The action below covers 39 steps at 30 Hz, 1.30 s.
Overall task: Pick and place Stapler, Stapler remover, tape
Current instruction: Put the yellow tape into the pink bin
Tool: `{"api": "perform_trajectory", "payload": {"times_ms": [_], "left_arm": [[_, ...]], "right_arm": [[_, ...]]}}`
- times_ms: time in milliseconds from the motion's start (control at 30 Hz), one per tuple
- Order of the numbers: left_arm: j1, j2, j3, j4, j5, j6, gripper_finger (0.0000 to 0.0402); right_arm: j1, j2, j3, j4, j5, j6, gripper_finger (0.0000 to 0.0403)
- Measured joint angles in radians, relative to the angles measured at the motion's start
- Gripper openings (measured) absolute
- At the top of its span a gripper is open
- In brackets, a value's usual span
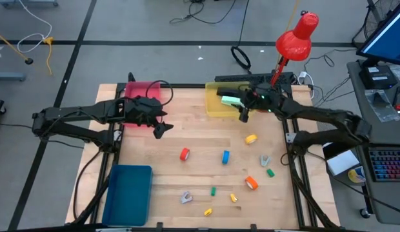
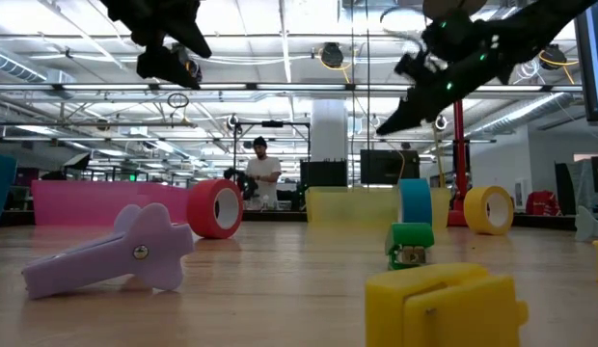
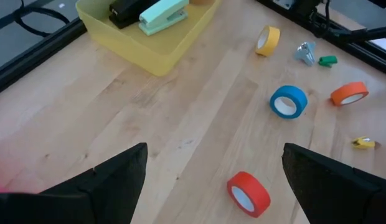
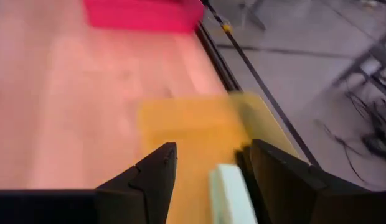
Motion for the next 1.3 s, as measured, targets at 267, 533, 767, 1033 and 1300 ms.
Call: {"api": "perform_trajectory", "payload": {"times_ms": [267,533,767,1033,1300], "left_arm": [[0.0,0.0,0.0,0.012,0.0,0.023,0.0365],[0.0,0.0,0.0,0.011,0.0,0.021,0.0365],[0.0,0.0,0.0,0.011,0.0,0.014,0.0365],[-0.002,0.0,0.0,0.016,0.006,-0.005,0.0365],[-0.033,0.0,0.0,0.017,0.02,-0.019,0.0365]], "right_arm": [[0.17,-0.195,0.0,-0.291,0.003,0.028,0.0195],[0.313,-0.294,0.0,-0.578,0.003,0.068,0.0204],[0.409,-0.302,0.0,-0.78,0.012,0.097,0.0208],[0.429,-0.262,-0.001,-0.771,0.136,0.123,0.0208],[0.43,-0.144,-0.001,-0.771,0.133,0.121,0.0208]]}}
